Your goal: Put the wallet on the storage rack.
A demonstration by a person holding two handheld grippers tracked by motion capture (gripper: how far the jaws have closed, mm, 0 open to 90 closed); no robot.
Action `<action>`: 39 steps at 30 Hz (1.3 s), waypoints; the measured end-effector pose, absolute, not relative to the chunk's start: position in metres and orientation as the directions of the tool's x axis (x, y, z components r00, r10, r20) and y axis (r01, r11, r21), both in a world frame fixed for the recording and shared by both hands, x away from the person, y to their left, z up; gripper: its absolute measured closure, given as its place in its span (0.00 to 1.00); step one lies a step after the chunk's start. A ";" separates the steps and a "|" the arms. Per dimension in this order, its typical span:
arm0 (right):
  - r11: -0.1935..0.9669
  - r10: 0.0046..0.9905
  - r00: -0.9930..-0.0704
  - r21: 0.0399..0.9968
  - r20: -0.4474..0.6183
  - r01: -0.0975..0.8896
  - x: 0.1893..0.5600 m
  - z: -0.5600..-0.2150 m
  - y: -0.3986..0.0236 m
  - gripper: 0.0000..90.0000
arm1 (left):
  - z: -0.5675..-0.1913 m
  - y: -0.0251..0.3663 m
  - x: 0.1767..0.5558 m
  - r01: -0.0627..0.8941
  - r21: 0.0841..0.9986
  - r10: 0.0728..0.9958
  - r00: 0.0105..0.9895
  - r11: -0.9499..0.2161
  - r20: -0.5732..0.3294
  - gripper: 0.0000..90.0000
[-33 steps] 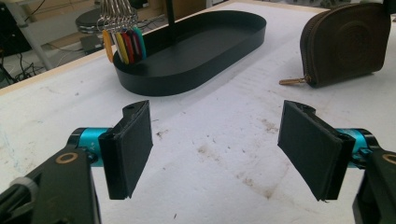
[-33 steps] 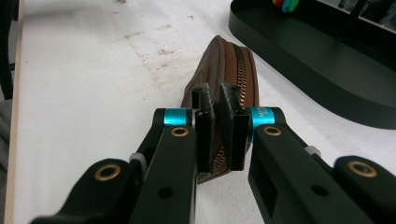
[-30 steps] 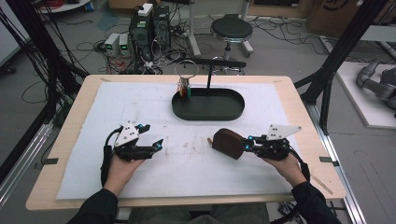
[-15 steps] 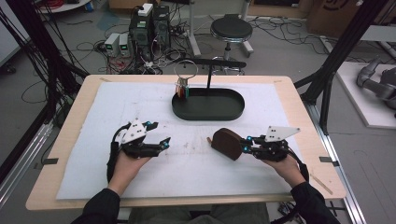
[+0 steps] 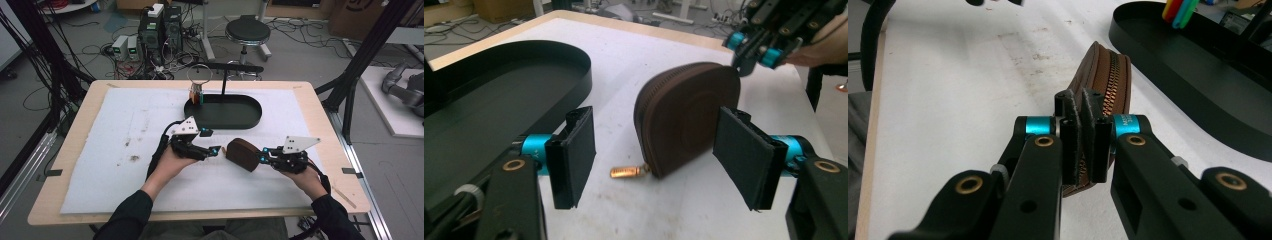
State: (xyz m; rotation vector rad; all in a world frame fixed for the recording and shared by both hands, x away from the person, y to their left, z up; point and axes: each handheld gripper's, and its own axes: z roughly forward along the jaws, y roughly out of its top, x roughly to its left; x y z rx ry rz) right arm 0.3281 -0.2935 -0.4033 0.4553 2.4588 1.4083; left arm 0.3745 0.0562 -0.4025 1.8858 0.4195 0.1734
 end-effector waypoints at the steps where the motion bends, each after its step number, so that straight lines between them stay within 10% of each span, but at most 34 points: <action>1: 0.476 0.400 -0.914 0.869 -0.075 0.137 0.328 -0.403 -0.294 0.97 | -0.403 0.054 0.378 0.208 0.932 0.358 0.929 -0.295 -0.094 0.39; 21: 0.479 0.377 -0.924 0.868 -0.066 0.133 0.328 -0.403 -0.293 0.97 | -0.422 0.010 0.415 0.176 0.919 0.181 0.977 -0.353 -0.118 0.46; 32: 0.473 0.382 -0.923 0.869 -0.051 0.148 0.331 -0.403 -0.296 0.94 | -0.419 0.009 0.410 0.090 0.906 0.158 0.987 -0.413 -0.026 0.77; 39: 0.448 0.392 -0.919 0.879 -0.029 0.163 0.331 -0.402 -0.297 0.73 | -0.418 0.011 0.404 0.055 0.905 0.163 0.987 -0.422 0.016 0.80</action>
